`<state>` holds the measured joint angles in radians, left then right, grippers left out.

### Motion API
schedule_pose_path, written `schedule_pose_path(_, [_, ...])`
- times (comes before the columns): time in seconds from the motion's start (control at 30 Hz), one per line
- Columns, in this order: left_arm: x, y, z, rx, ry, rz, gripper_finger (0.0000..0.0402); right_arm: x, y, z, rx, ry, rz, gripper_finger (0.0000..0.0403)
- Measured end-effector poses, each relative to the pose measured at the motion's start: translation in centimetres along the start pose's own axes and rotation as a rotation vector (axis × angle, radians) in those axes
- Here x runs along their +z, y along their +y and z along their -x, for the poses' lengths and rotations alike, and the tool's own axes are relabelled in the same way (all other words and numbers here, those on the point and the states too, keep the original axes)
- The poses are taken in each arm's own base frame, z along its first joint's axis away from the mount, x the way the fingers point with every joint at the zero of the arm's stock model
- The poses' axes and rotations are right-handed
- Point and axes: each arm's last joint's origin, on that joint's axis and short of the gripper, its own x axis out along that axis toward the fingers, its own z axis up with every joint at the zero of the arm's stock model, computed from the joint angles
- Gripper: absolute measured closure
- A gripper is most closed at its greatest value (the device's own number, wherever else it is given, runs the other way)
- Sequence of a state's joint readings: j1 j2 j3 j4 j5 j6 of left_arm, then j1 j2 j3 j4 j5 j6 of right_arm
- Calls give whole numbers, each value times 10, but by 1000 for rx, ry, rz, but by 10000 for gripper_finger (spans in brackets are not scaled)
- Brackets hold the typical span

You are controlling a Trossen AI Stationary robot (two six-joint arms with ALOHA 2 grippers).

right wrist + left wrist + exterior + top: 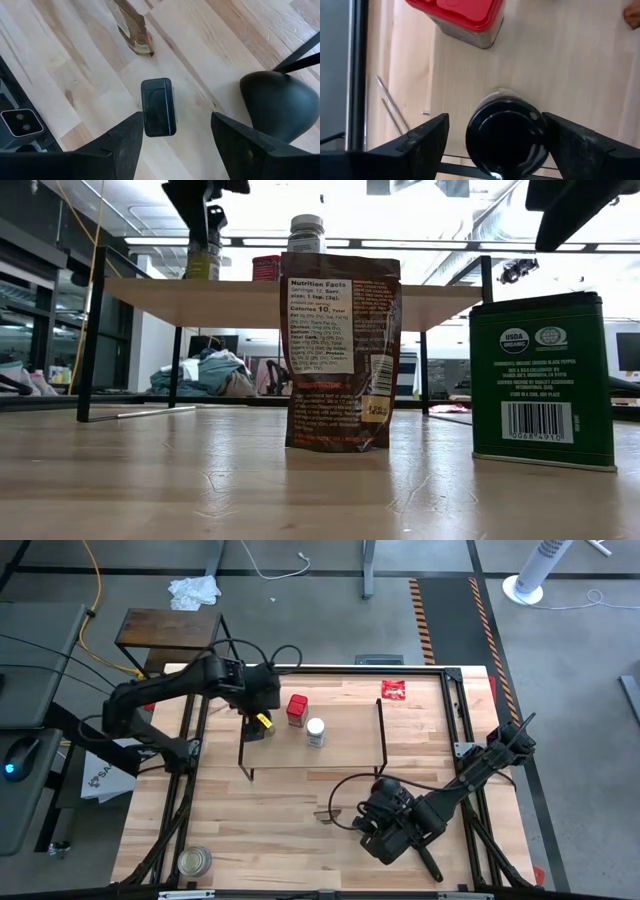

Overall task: Shelf spices
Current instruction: Remove the black seasoning bottle from the shelf

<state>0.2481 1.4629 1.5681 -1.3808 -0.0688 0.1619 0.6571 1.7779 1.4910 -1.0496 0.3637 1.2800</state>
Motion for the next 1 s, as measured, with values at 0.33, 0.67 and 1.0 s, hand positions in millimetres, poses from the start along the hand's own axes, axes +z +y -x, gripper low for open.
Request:
schedule_pose_path(0.33, [2, 11, -6, -33, 8, 10, 89, 0, 0, 0, 0, -1, -2, 174])
schedule_pose_path(0.67, [1, 5, -6, -87, 22, -3, 155, 0, 0, 0, -2, -7, -1, 174])
schedule_pose_path(1.0, [-8, -29, 16, -193, -31, 53, 209, -1, 0, 0, -11, -9, 16, 174])
